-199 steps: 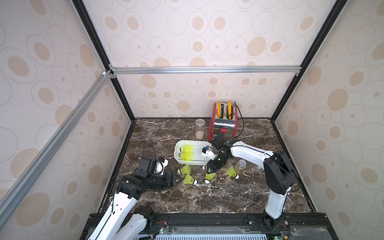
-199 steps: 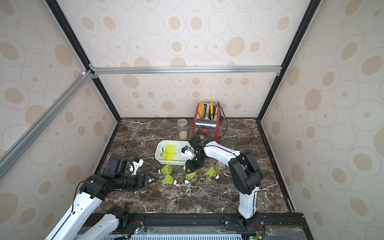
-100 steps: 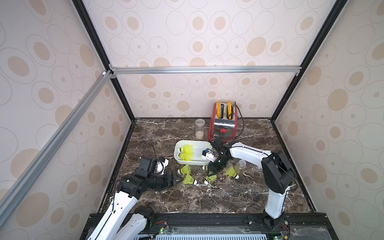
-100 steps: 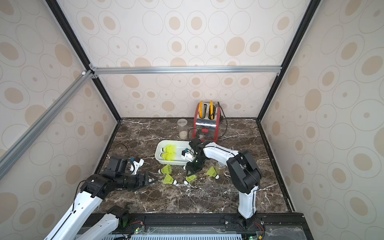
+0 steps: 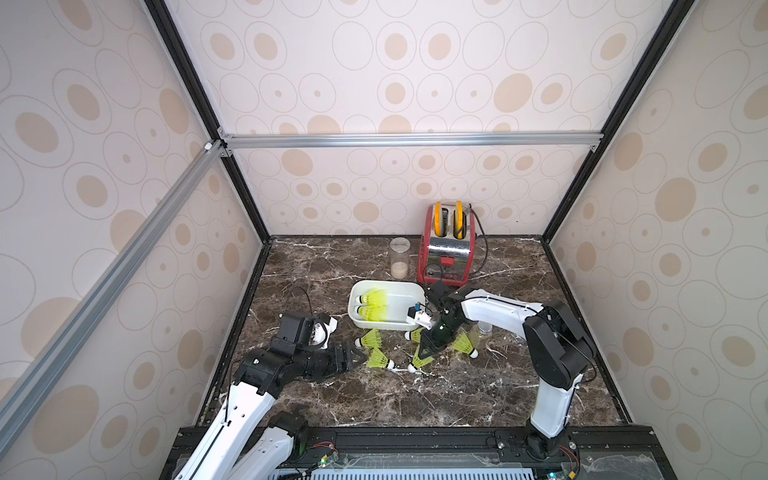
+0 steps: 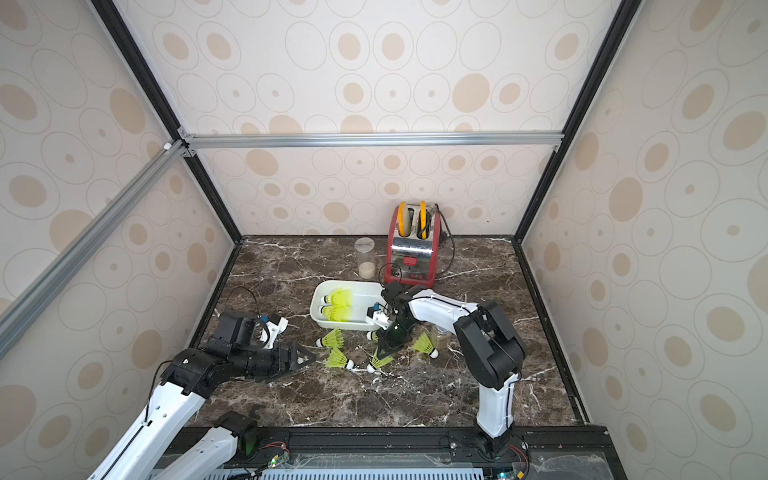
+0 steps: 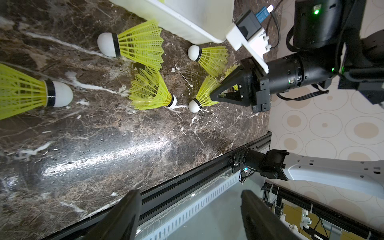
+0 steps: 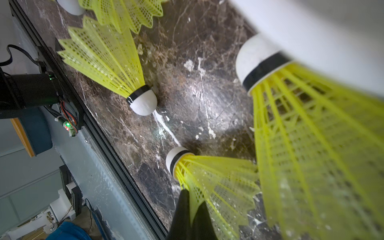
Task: Put the shuttlecocks into the storage box
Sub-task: Pick up the shuttlecock at the center of the board, then place the shuttlecock in the storage box.
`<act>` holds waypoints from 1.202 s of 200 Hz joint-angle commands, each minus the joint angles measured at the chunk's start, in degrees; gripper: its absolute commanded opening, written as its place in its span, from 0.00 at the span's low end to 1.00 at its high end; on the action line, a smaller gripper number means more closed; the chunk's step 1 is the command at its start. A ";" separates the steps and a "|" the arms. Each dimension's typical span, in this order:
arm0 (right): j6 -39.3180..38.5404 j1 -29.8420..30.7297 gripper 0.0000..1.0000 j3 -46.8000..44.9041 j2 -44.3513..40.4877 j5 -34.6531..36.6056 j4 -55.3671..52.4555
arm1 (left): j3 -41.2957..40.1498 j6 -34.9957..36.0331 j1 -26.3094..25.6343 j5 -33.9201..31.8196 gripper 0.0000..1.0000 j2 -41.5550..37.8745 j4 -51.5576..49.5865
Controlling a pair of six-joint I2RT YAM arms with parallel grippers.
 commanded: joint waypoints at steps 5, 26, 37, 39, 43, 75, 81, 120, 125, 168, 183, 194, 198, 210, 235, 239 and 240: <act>4.23 -0.11 0.00 -1.44 -5.95 -2.06 1.03 | 2.14 0.47 -0.20 -0.43 0.78 -0.14 0.69; 6.54 -0.15 0.00 -0.81 -9.54 -2.19 0.69 | 2.86 0.46 -0.20 -0.83 0.78 0.21 0.72; 7.90 -0.11 0.00 0.05 -11.19 -2.14 0.53 | 3.46 0.70 -0.19 -1.28 0.78 0.38 0.55; 8.16 -0.12 0.00 0.24 -11.46 -2.08 0.55 | 3.58 0.73 -0.20 -1.42 0.77 0.45 0.52; 8.76 -0.13 0.00 0.61 -11.94 -1.95 0.55 | 3.77 0.75 -0.20 -1.56 0.78 0.60 0.50; 14.10 -0.46 0.00 4.55 -14.11 0.92 3.25 | 6.67 0.93 -0.20 -3.26 0.77 2.12 0.74; 15.08 -0.69 0.00 5.34 -14.02 1.49 4.16 | 7.22 0.85 -0.20 -3.70 0.77 2.31 0.84; 22.34 -1.44 0.00 7.90 -11.30 5.31 13.14 | 9.94 -0.15 -0.20 -7.00 0.77 2.83 2.37; 23.10 -1.37 0.00 8.32 -10.69 5.83 13.88 | 10.18 -0.37 -0.16 -7.49 0.77 2.74 2.63; 28.73 -1.57 0.00 11.76 -4.52 9.13 20.15 | 11.55 -2.18 -0.20 -10.25 0.77 4.27 5.37; 29.88 -1.50 0.00 13.33 -2.21 10.59 20.86 | 11.50 -3.02 -0.20 -10.13 0.77 4.84 7.03; 30.36 -1.52 0.00 14.29 -0.55 11.31 21.63 | 11.47 -3.45 -0.20 -10.02 0.77 5.27 7.77; 30.50 -1.53 0.00 14.77 0.04 11.71 21.54 | 11.47 -3.55 -0.20 -9.94 0.77 5.40 7.94; 30.97 -1.61 0.00 16.10 1.81 12.30 21.75 | 11.47 -3.61 -0.20 -9.83 0.77 5.89 8.49; 32.22 -1.90 0.00 18.07 5.08 12.35 23.03 | 11.30 -3.69 -0.20 -9.84 0.77 6.89 9.43; 32.38 -1.88 0.00 18.31 5.59 12.25 23.24 | 11.23 -3.81 -0.20 -9.77 0.77 7.08 9.74; 32.43 -1.92 0.00 18.34 5.70 12.21 23.32 | 11.22 -3.86 -0.20 -9.76 0.77 7.12 9.82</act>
